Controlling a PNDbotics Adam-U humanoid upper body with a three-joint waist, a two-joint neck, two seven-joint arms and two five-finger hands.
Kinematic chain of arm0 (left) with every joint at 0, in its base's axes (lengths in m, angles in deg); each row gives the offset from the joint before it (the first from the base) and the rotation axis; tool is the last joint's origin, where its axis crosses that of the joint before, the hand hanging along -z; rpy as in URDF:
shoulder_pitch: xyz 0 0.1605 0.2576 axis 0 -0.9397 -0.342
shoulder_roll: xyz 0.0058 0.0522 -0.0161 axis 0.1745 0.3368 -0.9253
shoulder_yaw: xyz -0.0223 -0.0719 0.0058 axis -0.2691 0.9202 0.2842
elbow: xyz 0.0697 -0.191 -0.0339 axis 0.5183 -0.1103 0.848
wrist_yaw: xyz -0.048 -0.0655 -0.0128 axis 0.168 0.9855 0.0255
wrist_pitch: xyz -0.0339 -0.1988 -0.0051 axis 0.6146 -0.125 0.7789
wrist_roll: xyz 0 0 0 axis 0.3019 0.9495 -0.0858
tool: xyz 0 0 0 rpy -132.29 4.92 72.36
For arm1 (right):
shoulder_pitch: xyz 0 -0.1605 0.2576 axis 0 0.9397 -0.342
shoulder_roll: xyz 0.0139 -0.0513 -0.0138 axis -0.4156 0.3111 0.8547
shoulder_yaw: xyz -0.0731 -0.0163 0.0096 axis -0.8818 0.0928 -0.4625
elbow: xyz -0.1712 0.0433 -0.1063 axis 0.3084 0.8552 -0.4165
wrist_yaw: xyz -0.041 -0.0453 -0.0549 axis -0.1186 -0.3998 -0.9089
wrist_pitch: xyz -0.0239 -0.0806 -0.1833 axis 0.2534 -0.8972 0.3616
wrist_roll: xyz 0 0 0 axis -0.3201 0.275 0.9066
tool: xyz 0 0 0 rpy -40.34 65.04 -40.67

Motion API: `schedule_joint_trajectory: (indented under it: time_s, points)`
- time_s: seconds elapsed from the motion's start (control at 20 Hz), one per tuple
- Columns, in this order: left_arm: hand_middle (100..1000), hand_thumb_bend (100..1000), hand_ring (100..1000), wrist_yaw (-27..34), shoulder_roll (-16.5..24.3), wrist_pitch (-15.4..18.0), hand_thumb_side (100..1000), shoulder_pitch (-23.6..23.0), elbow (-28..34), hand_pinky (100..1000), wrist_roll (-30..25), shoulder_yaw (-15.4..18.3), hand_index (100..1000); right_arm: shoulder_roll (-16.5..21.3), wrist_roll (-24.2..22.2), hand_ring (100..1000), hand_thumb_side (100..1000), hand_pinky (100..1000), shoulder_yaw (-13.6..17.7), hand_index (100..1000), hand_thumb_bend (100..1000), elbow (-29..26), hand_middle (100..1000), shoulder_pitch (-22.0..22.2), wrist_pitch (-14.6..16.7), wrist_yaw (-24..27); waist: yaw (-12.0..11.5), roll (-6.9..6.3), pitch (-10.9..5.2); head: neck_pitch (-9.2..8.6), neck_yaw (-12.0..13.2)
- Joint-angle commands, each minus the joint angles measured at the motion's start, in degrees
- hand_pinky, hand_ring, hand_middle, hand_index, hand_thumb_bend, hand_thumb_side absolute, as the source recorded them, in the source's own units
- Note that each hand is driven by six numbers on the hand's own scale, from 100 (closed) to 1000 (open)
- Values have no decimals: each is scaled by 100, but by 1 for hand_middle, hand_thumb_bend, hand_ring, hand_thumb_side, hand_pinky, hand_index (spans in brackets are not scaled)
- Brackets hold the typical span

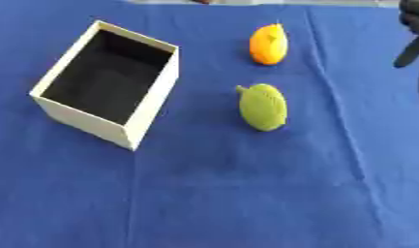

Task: Pick up objects on the table and place them in the box.

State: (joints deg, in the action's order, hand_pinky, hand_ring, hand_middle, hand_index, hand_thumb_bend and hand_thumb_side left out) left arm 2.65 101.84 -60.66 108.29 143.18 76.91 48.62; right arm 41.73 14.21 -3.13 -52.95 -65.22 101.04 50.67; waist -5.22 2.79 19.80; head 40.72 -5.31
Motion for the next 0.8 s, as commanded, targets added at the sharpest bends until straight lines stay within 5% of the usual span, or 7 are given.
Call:
schedule_joint_trajectory:
  time_s: [0.05,0.45,0.8]
  points:
    - [730,100,801,9,50,5,593,63,108,799,-12,-3,827,118,-38,968,470,976,33,795,100,-84,489,-16,3,14,-14,1,-124,-67,-20]
    - [730,100,801,13,51,-12,592,57,108,799,-26,-14,826,225,-162,989,470,963,48,822,100,-84,529,-16,43,-227,-14,14,-141,-43,-29]
    - [730,100,801,10,73,-17,592,51,108,799,-36,-25,826,699,-412,1000,425,943,5,867,100,-84,695,-154,360,-1506,-15,34,-143,-5,-84]
